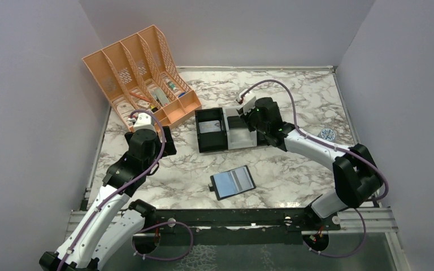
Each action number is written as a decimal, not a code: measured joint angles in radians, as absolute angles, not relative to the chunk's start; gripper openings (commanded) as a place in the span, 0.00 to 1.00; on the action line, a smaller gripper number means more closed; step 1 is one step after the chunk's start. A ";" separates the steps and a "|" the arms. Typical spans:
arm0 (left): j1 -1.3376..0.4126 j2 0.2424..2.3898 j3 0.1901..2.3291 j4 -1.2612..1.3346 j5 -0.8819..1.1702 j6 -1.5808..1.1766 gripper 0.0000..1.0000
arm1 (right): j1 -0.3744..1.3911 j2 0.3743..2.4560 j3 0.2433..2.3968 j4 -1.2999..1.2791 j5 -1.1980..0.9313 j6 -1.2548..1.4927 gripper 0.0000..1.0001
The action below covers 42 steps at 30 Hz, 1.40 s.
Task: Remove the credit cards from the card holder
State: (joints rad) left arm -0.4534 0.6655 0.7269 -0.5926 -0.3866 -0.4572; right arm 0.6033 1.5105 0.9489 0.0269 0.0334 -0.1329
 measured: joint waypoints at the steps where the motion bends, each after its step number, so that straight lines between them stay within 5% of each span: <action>1: -0.453 0.666 0.727 -0.593 -0.387 -0.457 0.99 | 0.609 1.529 0.949 0.051 0.048 -0.176 0.01; 25: -0.453 0.698 0.727 -0.593 -0.387 -0.449 0.99 | 0.643 1.855 0.948 0.397 0.173 -0.713 0.02; 39: -0.453 0.698 0.727 -0.593 -0.387 -0.445 0.99 | 0.642 1.870 0.994 0.344 0.141 -0.739 0.18; 42: -0.453 0.698 0.727 -0.592 -0.387 -0.445 0.99 | 0.642 1.873 0.996 0.329 0.138 -0.738 0.29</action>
